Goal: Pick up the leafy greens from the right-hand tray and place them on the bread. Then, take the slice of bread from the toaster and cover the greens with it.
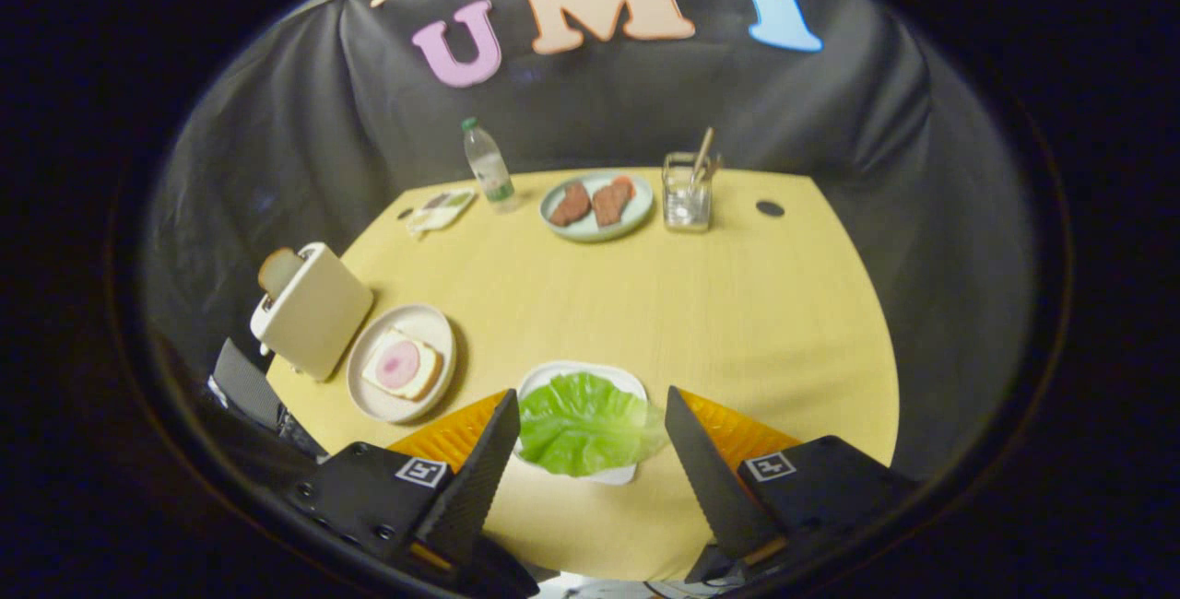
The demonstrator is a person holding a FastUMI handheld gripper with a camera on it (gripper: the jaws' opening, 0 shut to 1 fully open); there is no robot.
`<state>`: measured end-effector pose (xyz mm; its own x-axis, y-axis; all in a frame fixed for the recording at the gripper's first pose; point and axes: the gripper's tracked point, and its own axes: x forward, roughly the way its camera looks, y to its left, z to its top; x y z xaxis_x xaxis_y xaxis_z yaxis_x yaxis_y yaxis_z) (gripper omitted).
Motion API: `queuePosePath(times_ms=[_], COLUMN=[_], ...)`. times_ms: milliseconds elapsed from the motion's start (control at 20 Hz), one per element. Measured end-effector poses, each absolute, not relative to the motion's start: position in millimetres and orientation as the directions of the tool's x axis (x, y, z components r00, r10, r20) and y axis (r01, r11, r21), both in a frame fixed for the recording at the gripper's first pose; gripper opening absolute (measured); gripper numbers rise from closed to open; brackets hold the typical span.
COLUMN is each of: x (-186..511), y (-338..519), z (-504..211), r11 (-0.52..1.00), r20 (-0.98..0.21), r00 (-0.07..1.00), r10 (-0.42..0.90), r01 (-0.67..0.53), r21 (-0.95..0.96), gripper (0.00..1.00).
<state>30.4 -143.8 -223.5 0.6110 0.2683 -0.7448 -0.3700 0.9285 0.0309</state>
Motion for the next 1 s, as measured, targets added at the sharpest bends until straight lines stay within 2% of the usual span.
queuePosePath(times_ms=[400, 600, 850, 1000], x=[44, 54, 53, 53], y=[-187, -193, -186, -183], z=[-318, -339, -343, -340], r11=[0.923, 0.932, 0.934, 0.933], r20=[-0.916, -0.938, -0.945, -0.941], r00=[0.341, 0.278, 0.242, 0.261], r10=[0.210, 0.208, 0.221, 0.214], r01=[-0.379, -0.348, -0.331, -0.341], r21=[0.071, 0.104, 0.133, 0.118], gripper=[0.99, 0.98, 0.61, 0.38])
